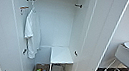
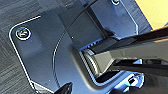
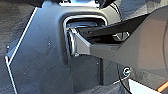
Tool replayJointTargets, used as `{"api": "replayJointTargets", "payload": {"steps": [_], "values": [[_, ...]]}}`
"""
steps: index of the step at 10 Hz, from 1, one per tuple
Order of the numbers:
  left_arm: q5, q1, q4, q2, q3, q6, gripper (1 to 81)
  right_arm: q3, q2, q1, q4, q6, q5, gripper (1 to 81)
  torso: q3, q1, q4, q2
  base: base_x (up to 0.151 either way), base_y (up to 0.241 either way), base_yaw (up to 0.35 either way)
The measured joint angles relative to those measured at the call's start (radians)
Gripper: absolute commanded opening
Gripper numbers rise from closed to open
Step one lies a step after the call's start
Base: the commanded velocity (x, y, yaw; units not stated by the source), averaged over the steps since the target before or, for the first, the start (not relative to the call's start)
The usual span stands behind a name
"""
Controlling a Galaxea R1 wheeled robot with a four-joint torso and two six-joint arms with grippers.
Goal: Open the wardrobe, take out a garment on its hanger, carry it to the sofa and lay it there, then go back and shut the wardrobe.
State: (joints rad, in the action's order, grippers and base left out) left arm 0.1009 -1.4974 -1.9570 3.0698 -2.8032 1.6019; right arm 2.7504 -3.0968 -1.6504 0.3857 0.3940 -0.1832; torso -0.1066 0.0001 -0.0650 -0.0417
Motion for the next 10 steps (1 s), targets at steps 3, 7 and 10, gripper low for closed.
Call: {"api": "replayJointTargets", "payload": {"steps": [3,7,10], "values": [[0.001,-0.005,-0.001,0.0,0.0,0.0,81.1,0.0,0.0,0.004,0.0,0.0,-0.001,81.1,0.0,0.0,0.0,0.0,0.0,0.0,0.133],[0.003,-0.005,-0.002,0.0,0.0,0.006,81.1,0.0,0.0,0.0,0.0,0.0,0.0,81.1,0.0,0.0,0.0,0.0,0.0,0.0,-0.052],[0.002,-0.005,-0.002,0.0,0.0,0.018,81.1,0.0,-0.001,0.0,0.0,0.0,0.0,81.1,0.0,0.0,0.0,0.0,0.0,0.0,0.0]]}}
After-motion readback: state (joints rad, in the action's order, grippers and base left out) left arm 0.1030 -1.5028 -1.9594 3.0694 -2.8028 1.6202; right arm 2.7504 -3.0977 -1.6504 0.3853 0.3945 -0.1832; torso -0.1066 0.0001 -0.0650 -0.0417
